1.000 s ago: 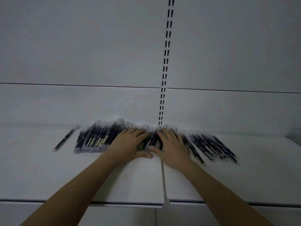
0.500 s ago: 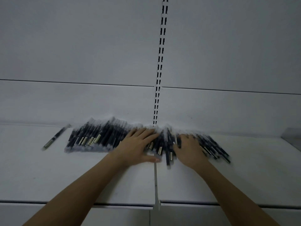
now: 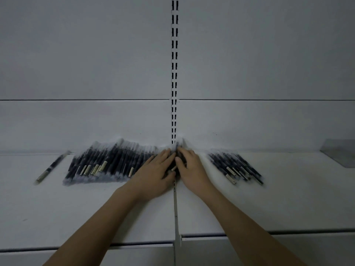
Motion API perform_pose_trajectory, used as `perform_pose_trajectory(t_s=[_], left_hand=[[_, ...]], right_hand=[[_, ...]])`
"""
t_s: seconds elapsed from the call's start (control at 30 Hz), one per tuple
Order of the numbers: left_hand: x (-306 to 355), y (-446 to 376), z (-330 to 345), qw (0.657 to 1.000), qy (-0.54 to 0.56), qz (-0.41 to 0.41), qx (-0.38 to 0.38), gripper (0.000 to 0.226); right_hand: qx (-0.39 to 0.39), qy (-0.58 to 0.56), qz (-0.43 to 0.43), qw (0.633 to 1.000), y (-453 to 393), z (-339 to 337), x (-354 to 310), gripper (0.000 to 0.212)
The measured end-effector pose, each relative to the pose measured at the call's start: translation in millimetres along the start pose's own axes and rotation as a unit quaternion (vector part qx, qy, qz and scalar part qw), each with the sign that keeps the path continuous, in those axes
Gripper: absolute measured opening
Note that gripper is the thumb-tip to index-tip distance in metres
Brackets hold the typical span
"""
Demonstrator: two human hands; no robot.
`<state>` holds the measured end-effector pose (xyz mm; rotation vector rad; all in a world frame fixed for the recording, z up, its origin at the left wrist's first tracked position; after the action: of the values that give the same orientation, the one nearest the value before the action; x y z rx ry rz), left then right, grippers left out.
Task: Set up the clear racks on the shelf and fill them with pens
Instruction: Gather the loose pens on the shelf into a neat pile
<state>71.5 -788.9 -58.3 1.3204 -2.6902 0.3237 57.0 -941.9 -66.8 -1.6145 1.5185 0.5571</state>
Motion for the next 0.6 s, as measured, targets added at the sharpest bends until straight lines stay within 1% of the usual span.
perform_pose_trajectory(t_s=[0.07,0.1,0.17,0.2,0.27,0.37,0.43,0.5,0.6], left_hand=[[-11.1,3.5,0.4,1.000,0.019,-0.011,0.002,0.061],[-15.1,5.9,1.1,1.000,0.019,-0.010,0.020,0.061],[-16.3,10.9,3.4,0.997,0.013,0.020,0.072,0.068],[-13.6,12.7,4.3,0.996,0.004,0.044,0.082,0.073],[-4.5,11.6,6.0,0.995,-0.027,0.080,0.061,0.085],[8.0,4.9,9.5,0.993,-0.070,0.090,0.022,0.095],[15.9,2.7,11.0,0.992,-0.081,0.093,0.012,0.093],[25.5,3.4,12.0,0.990,-0.083,0.116,0.019,0.082],[29.8,3.9,13.6,0.986,-0.079,0.140,0.048,0.064]], right_hand=[[-0.013,0.012,-0.034,0.999,0.7,4.6,0.3,0.042],[-0.013,0.018,-0.041,0.999,0.4,5.3,0.7,0.041],[0.003,0.029,-0.044,0.999,-0.3,5.8,1.2,0.041],[0.016,0.035,-0.040,0.998,0.0,5.3,1.3,0.042],[0.037,0.045,-0.019,0.998,1.1,4.0,1.9,0.044],[0.077,0.032,0.006,0.996,2.8,2.7,5.2,0.039],[0.111,0.028,0.035,0.993,4.5,-1.6,8.8,0.035],[0.128,0.010,0.053,0.990,7.4,-7.4,13.4,0.032],[0.096,-0.009,0.051,0.994,9.1,-15.1,15.6,0.031]])
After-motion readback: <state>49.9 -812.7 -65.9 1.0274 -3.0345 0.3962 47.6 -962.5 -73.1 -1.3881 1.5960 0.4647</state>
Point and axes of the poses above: each hand's wrist, its own y-axis away from the middle knuckle, its own z-axis out of the palm, x = y × z, the point moved 1 cm from there along -y, towards the middle knuckle, and after that the axes turned 2 degrees about -y, right-handed, at the moved point
